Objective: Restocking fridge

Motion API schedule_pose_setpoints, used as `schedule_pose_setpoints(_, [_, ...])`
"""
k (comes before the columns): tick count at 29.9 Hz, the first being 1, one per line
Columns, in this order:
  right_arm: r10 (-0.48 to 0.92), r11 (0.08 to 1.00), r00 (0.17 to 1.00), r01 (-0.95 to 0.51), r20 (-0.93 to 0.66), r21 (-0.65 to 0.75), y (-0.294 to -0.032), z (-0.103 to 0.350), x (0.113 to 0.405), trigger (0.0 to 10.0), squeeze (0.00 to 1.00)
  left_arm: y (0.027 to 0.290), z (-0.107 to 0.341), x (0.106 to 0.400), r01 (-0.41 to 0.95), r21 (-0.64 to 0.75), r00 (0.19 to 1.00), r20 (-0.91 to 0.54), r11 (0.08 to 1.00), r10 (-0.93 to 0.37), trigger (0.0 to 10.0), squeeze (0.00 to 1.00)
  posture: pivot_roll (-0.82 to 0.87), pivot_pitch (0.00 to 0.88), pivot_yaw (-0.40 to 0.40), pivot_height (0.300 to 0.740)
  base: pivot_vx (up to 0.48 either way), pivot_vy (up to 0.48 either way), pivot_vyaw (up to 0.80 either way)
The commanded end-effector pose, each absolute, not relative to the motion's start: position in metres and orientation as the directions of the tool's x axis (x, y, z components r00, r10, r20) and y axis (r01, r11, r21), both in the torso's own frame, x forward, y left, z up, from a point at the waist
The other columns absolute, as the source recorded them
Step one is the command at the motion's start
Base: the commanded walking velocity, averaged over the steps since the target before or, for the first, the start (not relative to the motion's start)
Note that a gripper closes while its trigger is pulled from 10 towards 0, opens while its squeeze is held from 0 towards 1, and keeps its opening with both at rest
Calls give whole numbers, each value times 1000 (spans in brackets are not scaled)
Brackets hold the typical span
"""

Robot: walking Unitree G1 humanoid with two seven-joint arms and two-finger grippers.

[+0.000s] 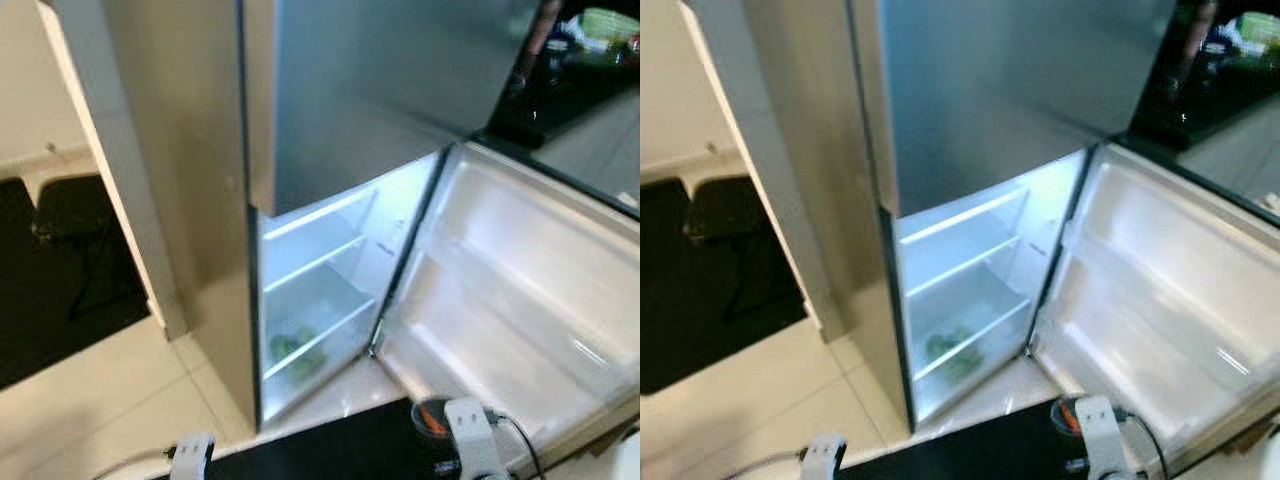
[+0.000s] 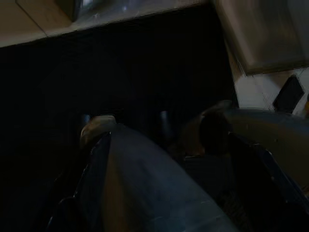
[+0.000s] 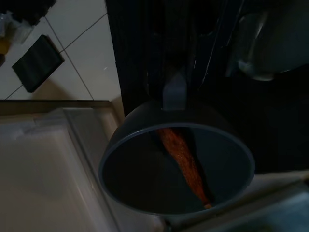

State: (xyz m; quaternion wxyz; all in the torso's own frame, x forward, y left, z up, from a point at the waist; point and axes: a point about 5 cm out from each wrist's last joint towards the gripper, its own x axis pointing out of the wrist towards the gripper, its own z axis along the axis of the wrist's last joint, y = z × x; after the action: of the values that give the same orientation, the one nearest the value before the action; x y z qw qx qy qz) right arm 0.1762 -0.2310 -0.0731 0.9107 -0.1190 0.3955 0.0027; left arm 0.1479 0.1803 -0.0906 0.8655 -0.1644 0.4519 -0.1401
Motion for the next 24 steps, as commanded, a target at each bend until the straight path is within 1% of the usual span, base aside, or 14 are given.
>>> schedule_pose_setpoints(1, [-73, 970, 709, -112, -702, -214, -231, -69, 184, 10000, 0, 181, -94, 141, 61, -403, 541, -755, 913, -369, 10000, 0, 60, 9, -23, 740, 0, 0, 800])
schedule_pose_setpoints(6, [-62, 967, 708, -131, -704, -217, -230, -68, 185, 10000, 0, 183, -94, 142, 40, -378, 549, -765, 925, -336, 10000, 0, 58, 10, -23, 740, 0, 0, 798])
schedule_pose_setpoints(19, [-80, 966, 708, -119, -701, -231, -234, -68, 184, 10000, 0, 182, -95, 141, 35, -368, 546, -772, 929, -326, 10000, 0, 56, 9, -21, 740, 0, 0, 782])
schedule_pose_setpoints(21, [-84, 965, 710, -118, -700, -236, -234, -68, 184, 10000, 0, 182, -95, 141, 33, -367, 545, -773, 930, -324, 10000, 0, 57, 6, -22, 740, 0, 0, 538])
schedule_pose_setpoints(24, [-90, 964, 707, -116, -701, -240, -235, -68, 185, 10000, 0, 182, -95, 141, 35, -365, 543, -774, 930, -324, 10000, 0, 58, 5, -23, 740, 0, 0, 0])
